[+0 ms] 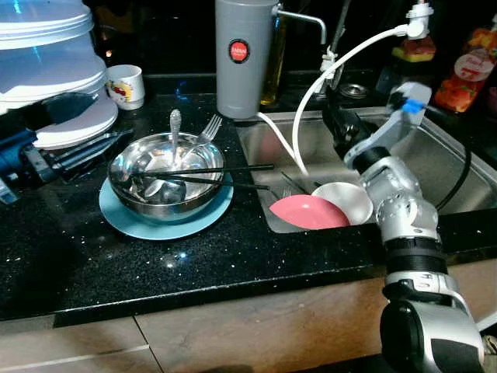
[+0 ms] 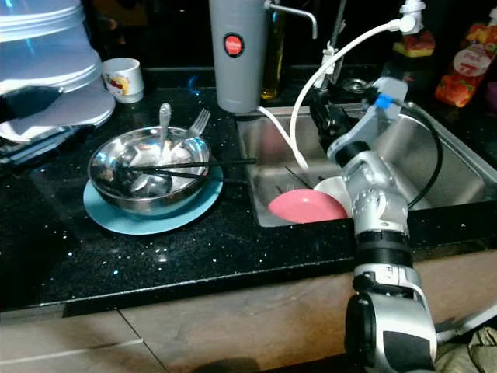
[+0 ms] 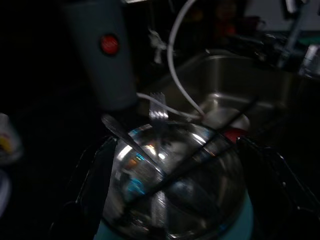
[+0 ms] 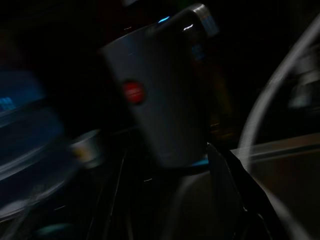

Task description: Kitchen organization

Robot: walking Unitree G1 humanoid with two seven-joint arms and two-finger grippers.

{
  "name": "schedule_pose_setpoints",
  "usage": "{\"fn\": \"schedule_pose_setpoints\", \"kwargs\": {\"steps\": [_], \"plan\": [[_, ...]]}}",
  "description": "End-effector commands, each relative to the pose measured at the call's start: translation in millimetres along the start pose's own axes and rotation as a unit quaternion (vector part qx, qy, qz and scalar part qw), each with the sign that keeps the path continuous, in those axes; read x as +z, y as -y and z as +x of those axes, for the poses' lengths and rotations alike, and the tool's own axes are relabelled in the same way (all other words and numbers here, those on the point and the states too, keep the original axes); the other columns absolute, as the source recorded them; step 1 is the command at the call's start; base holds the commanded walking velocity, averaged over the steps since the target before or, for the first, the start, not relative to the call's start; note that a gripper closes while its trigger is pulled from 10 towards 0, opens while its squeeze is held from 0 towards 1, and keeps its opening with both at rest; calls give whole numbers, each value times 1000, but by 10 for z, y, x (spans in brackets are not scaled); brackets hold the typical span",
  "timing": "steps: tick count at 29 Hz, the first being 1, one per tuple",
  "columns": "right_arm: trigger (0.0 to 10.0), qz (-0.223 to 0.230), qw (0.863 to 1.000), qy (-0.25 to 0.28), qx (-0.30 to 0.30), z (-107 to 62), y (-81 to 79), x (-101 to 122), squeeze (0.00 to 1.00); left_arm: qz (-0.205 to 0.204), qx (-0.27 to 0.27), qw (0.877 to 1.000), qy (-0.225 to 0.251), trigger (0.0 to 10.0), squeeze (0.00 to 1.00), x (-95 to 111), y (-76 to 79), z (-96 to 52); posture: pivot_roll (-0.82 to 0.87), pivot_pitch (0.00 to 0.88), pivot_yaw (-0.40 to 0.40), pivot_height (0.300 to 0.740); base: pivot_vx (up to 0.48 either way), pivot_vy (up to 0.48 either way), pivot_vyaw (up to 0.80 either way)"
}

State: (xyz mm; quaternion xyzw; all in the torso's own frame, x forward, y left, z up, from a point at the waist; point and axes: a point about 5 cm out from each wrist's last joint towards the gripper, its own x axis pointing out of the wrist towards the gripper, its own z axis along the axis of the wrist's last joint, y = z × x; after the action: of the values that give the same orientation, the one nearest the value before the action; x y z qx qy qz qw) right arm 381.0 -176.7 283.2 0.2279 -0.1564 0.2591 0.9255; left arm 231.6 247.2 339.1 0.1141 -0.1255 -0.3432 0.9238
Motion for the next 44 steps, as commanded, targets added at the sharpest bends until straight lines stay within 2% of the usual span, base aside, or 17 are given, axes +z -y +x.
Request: {"fn": "schedule_pose_setpoints", "kwargs": {"steps": [1, 3, 5, 7, 8, 9, 10, 17, 18, 19, 21, 25, 26, 29, 35, 39, 44], "plan": [[10000, 23, 998, -18, 59, -29, -107, -55, 0, 2, -24, 1000, -4, 10000, 0, -8, 76, 23, 66, 67, -38, 740, 0, 0, 0], [10000, 38, 992, -25, 120, -89, -230, -72, 0, 0, -20, 1000, -7, 10000, 0, -48, 105, 35, 63, 70, -38, 740, 0, 0, 0], [10000, 47, 989, -23, 141, -115, -276, -66, 0, 2, -17, 1000, -10, 10000, 0, -66, 111, 38, 63, 70, -38, 740, 0, 0, 0], [10000, 62, 976, -22, 209, -227, -390, -8, 0, 4, -8, 1000, -14, 10000, 0, -103, 113, 42, 62, 74, -41, 740, 0, 0, 0], [10000, 50, 971, -25, 233, -275, -420, 12, 0, 8, -5, 1000, -17, 10000, 0, -114, 111, 44, 62, 76, -42, 740, 0, 0, 0], [10000, 12, 969, -32, 245, -316, -426, 11, 0, 10, -2, 1000, -18, 10000, 0, -125, 106, 44, 61, 76, -42, 740, 0, 0, 0], [10000, -11, 968, -40, 248, -340, -418, 3, 0, 11, -1, 1000, -19, 10000, 0, -133, 104, 42, 61, 76, -42, 740, 0, 0, 0], [10000, -39, 967, -35, 251, -392, -405, 43, 0, 14, 2, 1000, -22, 10000, 0, -155, 104, 43, 56, 79, -41, 740, 0, 0, 0], [10000, -61, 969, -41, 236, -395, -383, 24, 0, 16, 4, 1000, -24, 10000, 0, -169, 103, 45, 54, 80, -40, 740, 0, 0, 0], [10000, -81, 972, -51, 213, -409, -333, -24, 1000, 17, 6, 999, -26, 10000, 0, -187, 109, 51, 51, 81, -40, 740, 0, 0, 0], [10000, -95, 974, -57, 196, -434, -297, -67, 1000, 17, 6, 999, -26, 10000, 0, -203, 123, 61, 53, 84, -42, 740, 0, 0, 0], [10000, -96, 971, -67, 210, -528, -346, -149, 1000, 14, 4, 1000, -25, 10000, 0, -228, 159, 83, 55, 83, -42, 740, 0, 0, 0], [10000, -77, 969, -70, 224, -572, -390, -170, 0, 13, 4, 1000, -25, 10000, 0, -237, 169, 90, 55, 83, -42, 740, 0, 0, 0], [10000, -44, 963, -75, 254, -655, -475, -195, 0, 12, 1, 1000, -28, 10000, 0, -260, 186, 97, 59, 88, -50, 740, 0, 0, 0], [10000, -27, 960, -61, 272, -744, -567, -166, 0, 1, -9, 1000, -24, 10000, 0, -279, 223, 103, 54, 88, -45, 740, 0, 0, 0], [10000, -36, 954, -69, 288, -798, -618, -156, 0, -4, -16, 1000, -19, 10000, 0, -276, 233, 116, 53, 90, -42, 740, 0, 0, 0], [10000, -76, 950, -101, 284, -796, -683, -345, 0, -33, -32, 999, 6, 10000, 0, -304, 298, 170, 52, 95, -32, 740, 0, 0, 0]]}}
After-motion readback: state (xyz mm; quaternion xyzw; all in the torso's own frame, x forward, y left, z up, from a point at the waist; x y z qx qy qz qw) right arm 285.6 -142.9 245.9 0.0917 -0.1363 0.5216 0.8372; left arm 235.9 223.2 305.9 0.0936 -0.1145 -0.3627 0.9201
